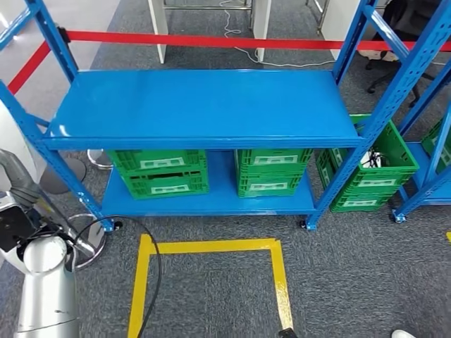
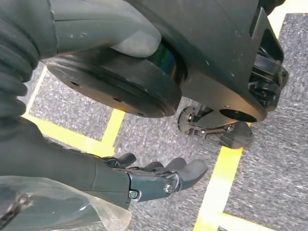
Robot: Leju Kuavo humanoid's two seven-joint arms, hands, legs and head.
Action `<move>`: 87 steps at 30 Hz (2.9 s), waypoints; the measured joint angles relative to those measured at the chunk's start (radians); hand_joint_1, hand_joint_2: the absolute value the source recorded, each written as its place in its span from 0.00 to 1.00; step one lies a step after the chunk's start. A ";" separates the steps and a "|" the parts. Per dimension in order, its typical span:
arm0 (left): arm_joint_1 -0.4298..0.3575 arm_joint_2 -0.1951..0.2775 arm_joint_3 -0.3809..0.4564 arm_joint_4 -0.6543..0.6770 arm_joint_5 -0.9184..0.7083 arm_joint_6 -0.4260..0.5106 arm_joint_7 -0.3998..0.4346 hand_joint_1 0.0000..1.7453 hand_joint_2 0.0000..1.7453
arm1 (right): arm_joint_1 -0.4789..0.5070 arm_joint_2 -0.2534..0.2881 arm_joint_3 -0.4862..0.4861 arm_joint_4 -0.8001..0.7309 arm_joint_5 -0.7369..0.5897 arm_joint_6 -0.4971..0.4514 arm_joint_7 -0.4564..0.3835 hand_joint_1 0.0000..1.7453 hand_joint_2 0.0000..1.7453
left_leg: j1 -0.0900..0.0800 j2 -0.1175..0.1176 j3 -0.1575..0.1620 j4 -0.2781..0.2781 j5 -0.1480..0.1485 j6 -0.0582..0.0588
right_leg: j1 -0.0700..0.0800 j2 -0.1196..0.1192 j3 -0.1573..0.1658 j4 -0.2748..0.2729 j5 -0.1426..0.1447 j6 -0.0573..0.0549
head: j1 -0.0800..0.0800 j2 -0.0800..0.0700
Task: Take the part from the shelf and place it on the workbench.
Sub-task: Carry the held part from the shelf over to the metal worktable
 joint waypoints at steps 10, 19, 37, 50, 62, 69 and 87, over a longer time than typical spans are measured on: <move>0.022 0.007 0.019 -0.025 -0.021 0.000 0.021 1.00 1.00 | -0.003 -0.047 -0.085 -0.049 -0.066 -0.083 -0.032 0.00 1.00 | -0.016 0.001 -0.116 0.008 0.104 -0.006 | 0.006 0.005 0.202 -0.078 -0.053 -0.016 | 0.002 0.000; 0.051 0.017 0.031 -0.054 -0.034 0.000 0.042 1.00 1.00 | 0.001 -0.046 -0.122 -0.079 -0.059 -0.231 -0.086 0.00 1.00 | -0.004 -0.001 -0.179 0.282 -0.083 -0.055 | 0.004 -0.005 0.151 -0.113 0.001 -0.056 | -0.004 0.000; 0.082 0.022 0.033 -0.093 -0.034 0.000 0.051 1.00 1.00 | -0.003 -0.035 -0.142 -0.107 -0.062 -0.299 -0.150 0.00 1.00 | -0.003 0.002 -0.033 -0.011 0.042 0.002 | -0.007 0.004 0.030 0.110 -0.065 0.006 | 0.000 0.000; 0.094 0.032 0.038 -0.104 -0.016 0.000 0.041 1.00 1.00 | 0.001 -0.030 -0.149 -0.105 -0.033 -0.215 -0.066 0.00 1.00 | -0.004 0.000 -0.163 0.303 -0.109 -0.052 | -0.005 0.003 0.094 -0.078 0.022 -0.051 | -0.006 0.000; 0.104 0.036 0.060 -0.124 -0.015 0.000 0.020 1.00 1.00 | 0.012 -0.021 -0.151 -0.104 -0.003 -0.189 -0.060 0.00 1.00 | -0.010 0.002 -0.015 -0.013 0.026 0.005 | 0.006 -0.012 0.023 0.045 -0.047 -0.014 | 0.000 0.000; 0.112 0.035 0.068 -0.124 -0.015 0.000 0.014 1.00 1.00 | 0.013 -0.021 -0.151 -0.103 0.019 -0.162 -0.056 0.00 1.00 | -0.010 -0.061 -0.032 -0.002 0.036 -0.001 | -0.009 0.050 0.061 0.018 -0.010 -0.007 | 0.001 0.000; 0.106 0.035 0.083 -0.124 -0.022 0.000 0.010 1.00 1.00 | 0.012 -0.019 -0.151 -0.091 0.043 -0.144 -0.048 0.00 1.00 | -0.026 0.072 -0.034 0.012 0.022 -0.022 | 0.001 -0.094 0.109 -0.069 0.002 -0.032 | -0.012 0.000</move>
